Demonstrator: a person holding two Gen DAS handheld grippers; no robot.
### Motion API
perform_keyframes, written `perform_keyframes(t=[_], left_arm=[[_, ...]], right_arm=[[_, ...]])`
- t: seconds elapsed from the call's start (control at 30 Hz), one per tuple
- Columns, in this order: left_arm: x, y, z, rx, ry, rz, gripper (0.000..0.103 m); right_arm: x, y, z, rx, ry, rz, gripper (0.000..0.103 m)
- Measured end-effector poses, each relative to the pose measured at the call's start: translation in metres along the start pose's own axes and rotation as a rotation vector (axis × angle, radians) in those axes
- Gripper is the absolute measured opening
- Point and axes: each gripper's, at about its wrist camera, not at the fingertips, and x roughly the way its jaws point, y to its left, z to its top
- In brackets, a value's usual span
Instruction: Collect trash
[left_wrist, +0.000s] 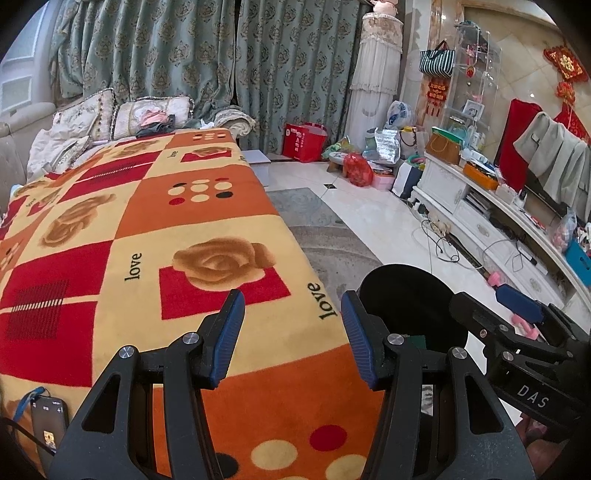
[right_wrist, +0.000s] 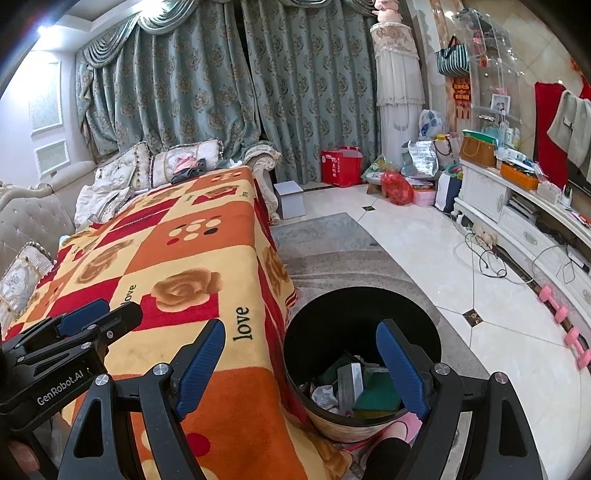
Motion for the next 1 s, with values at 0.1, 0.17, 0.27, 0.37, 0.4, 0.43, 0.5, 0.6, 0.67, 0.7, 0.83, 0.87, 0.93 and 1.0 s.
perform_keyframes(t=[0.1, 0.17, 0.27, 0.37, 0.4, 0.43, 0.5, 0.6, 0.67, 0.7, 0.83, 0.87, 0.93, 1.0], left_arm=[[0.0007, 0.0009, -0.0002, -0.002, 0.000, -0.001, 0.053], [0.0007, 0.0017, -0.0003, -0.002, 0.000, 0.000, 0.053], [0.0012, 0.0030, -0.0024, -0.001, 0.004, -0.001, 0.053], [0.0024, 0.0013, -0.0036, 0.002, 0.006, -0.002, 0.053], [0.0023, 0.0003, -0.0037, 0.003, 0.007, -0.002, 0.053], [0.0022, -0.0012, -0.0034, 0.004, 0.007, -0.003, 0.053], [0.0021, -0.0007, -0.0032, 0.005, 0.004, -0.002, 0.053], [0.0027, 0.0019, -0.0018, 0.003, 0.002, -0.005, 0.053], [0.0029, 0.0019, -0.0016, 0.004, 0.003, -0.005, 0.053], [0.0031, 0.0019, -0.0016, 0.004, 0.005, -0.005, 0.053], [0.0035, 0.0024, -0.0011, 0.003, 0.013, -0.003, 0.053], [0.0037, 0.0023, -0.0009, 0.002, 0.014, -0.002, 0.053], [0.0037, 0.0017, -0.0015, 0.000, 0.015, -0.002, 0.053], [0.0034, 0.0004, -0.0010, 0.002, 0.017, -0.001, 0.053]], right_arm=[[0.0005, -0.0005, -0.0005, -0.001, 0.002, 0.000, 0.082], [0.0006, -0.0010, -0.0012, 0.000, 0.003, -0.001, 0.082], [0.0004, -0.0020, -0.0025, 0.002, 0.006, 0.001, 0.082], [0.0013, -0.0026, -0.0027, 0.002, 0.009, 0.001, 0.082], [0.0012, -0.0029, -0.0029, 0.001, 0.010, 0.000, 0.082], [0.0010, -0.0030, -0.0029, 0.001, 0.010, 0.000, 0.082], [0.0011, -0.0028, -0.0028, 0.001, 0.008, 0.000, 0.082], [0.0011, -0.0047, -0.0023, 0.003, 0.005, 0.000, 0.082], [0.0017, -0.0060, -0.0022, 0.004, 0.005, -0.002, 0.082], [0.0020, -0.0064, -0.0019, 0.006, 0.005, -0.001, 0.082], [0.0030, -0.0080, -0.0014, 0.009, 0.013, 0.000, 0.083], [0.0030, -0.0078, -0.0016, 0.010, 0.014, 0.000, 0.083], [0.0031, -0.0076, -0.0020, 0.009, 0.015, 0.001, 0.083], [0.0031, -0.0076, -0.0025, 0.008, 0.016, 0.000, 0.083]])
